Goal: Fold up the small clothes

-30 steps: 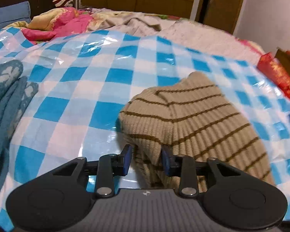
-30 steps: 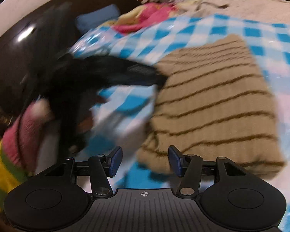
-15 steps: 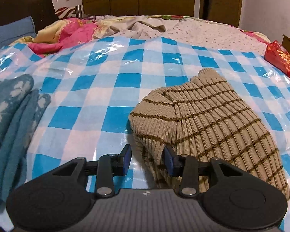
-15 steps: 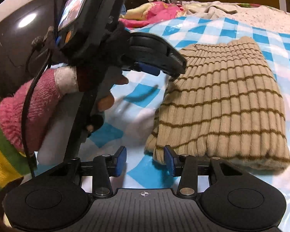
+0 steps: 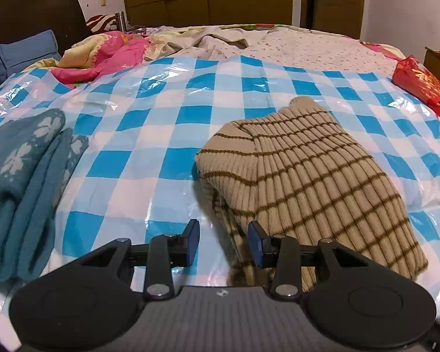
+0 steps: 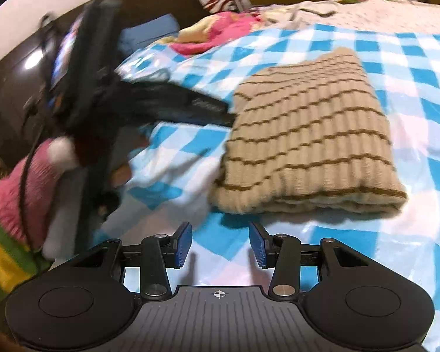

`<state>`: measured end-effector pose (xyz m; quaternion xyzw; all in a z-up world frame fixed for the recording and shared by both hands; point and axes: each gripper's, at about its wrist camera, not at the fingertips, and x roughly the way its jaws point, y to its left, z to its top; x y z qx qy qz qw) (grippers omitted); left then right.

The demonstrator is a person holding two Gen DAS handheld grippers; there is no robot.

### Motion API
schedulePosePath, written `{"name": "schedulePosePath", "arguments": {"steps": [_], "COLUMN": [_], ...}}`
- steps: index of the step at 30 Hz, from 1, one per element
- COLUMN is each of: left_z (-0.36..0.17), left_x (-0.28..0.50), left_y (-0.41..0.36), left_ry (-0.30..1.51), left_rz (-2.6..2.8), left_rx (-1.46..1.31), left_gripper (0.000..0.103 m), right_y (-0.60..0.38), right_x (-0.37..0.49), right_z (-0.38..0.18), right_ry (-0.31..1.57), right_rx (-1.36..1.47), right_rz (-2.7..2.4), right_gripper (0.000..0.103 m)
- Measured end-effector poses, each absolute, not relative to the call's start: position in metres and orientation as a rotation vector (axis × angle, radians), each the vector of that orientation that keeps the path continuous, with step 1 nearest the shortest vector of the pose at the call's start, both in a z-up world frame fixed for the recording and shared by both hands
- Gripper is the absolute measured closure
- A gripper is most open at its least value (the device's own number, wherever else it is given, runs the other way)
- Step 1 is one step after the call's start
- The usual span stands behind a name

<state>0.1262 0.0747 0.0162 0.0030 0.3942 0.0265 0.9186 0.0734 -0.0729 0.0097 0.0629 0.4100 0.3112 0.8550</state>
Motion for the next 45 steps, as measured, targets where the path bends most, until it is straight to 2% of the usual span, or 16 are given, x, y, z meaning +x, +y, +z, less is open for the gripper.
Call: {"name": "schedulePosePath", "arguments": {"steps": [17, 27, 32, 37, 45], "left_z": [0.018, -0.013, -0.013, -0.014, -0.018], "left_x": [0.091, 0.063, 0.062, 0.06, 0.061], "left_y": [0.058, 0.035, 0.045, 0.067, 0.073], "left_ry": [0.809, 0.858, 0.864, 0.899, 0.887], "left_rz": [-0.017, -0.077, -0.047, 0.004, 0.113], "left_rx": [-0.038, -0.006, -0.05, -0.175, -0.199], "left_gripper": [0.054, 0.054, 0.054, 0.045, 0.045], "right_y": [-0.13, -0.178, -0.184, -0.181, -0.181], "right_x": [0.085, 0.106, 0.109, 0.113, 0.113], "right_z": [0.004, -0.005, -0.007, -0.012, -0.015], "right_ry": [0.794, 0.756, 0.754, 0.773, 0.794], "right_rx": [0.228, 0.363, 0.381, 0.357, 0.386], "right_rz": [0.441, 0.306, 0.299, 0.309, 0.356], "right_gripper": [0.06, 0.059, 0.059, 0.059, 0.059]}}
